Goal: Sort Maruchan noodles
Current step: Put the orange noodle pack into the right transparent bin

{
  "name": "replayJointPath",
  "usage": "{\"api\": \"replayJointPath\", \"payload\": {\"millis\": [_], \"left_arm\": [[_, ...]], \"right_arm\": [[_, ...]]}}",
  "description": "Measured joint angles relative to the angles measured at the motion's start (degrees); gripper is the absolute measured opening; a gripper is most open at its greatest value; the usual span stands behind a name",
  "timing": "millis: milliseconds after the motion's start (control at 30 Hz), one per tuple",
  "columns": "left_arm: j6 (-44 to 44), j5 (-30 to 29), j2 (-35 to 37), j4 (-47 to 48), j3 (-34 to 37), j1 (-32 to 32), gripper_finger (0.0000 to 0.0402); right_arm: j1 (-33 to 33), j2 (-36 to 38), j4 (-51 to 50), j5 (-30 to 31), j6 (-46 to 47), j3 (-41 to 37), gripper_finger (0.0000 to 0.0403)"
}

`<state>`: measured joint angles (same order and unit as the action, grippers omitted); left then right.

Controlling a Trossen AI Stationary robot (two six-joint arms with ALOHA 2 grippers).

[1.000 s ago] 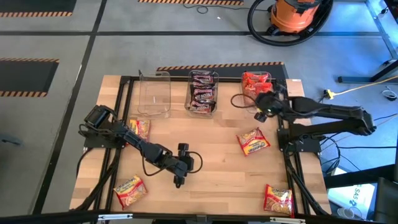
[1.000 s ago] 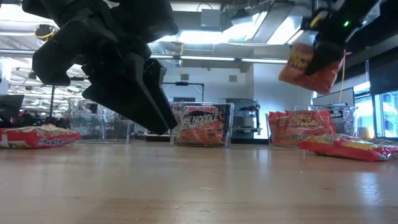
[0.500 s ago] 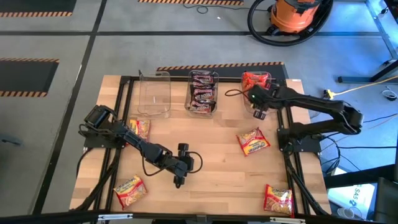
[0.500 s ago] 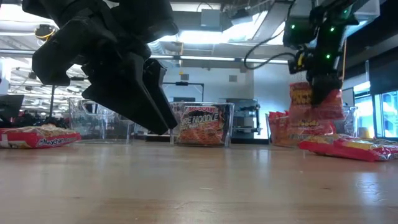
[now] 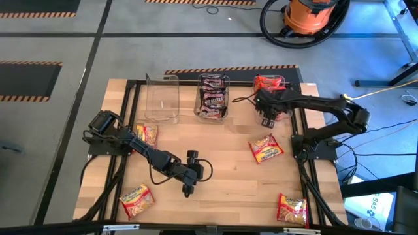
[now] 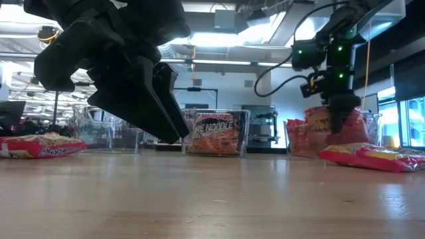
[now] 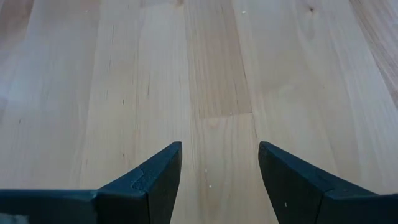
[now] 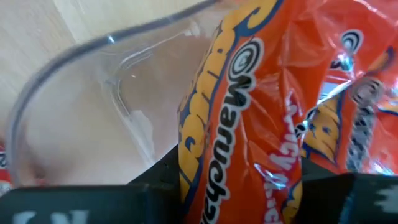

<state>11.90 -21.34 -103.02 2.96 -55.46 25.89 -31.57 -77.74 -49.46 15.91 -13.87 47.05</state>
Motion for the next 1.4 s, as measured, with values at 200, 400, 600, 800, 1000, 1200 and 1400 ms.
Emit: {"api": "replayJointPath", "payload": {"millis": [200, 400, 600, 800, 1000, 1200, 1400], "left_arm": [[0.0, 0.0, 0.0, 0.0, 0.0, 0.0, 0.0208], [0.0, 0.0, 0.0, 0.0, 0.0, 0.0, 0.0208], [0.0, 0.0, 0.0, 0.0, 0.0, 0.0, 0.0208], [0.0, 0.0, 0.0, 0.0, 0.0, 0.0, 0.0208], [-0.4, 0.0, 0.0, 0.0, 0.0, 0.0, 0.0208], [-0.4, 0.0, 0.0, 0.0, 0.0, 0.0, 0.0208], [-0.4, 0.0, 0.0, 0.0, 0.0, 0.0, 0.0208]], "right_arm": [[0.0, -3.0, 0.0, -0.1, -0.9, 0.3, 0.0122], [0.0, -3.3, 0.2, -0.1, -1.4, 0.2, 0.0122], [0.0, -3.3, 0.3, 0.9, -1.4, 0.2, 0.0149], [0.1, -3.3, 0.1, 3.1, -1.4, 0.2, 0.0199], [0.1, -1.4, -0.1, 2.7, -1.4, 0.0, 0.0209], [0.0, 0.9, -1.3, 5.7, -1.2, -0.3, 0.0195], [0.0, 0.9, -1.3, 6.4, 0.1, -0.3, 0.0187]]}}
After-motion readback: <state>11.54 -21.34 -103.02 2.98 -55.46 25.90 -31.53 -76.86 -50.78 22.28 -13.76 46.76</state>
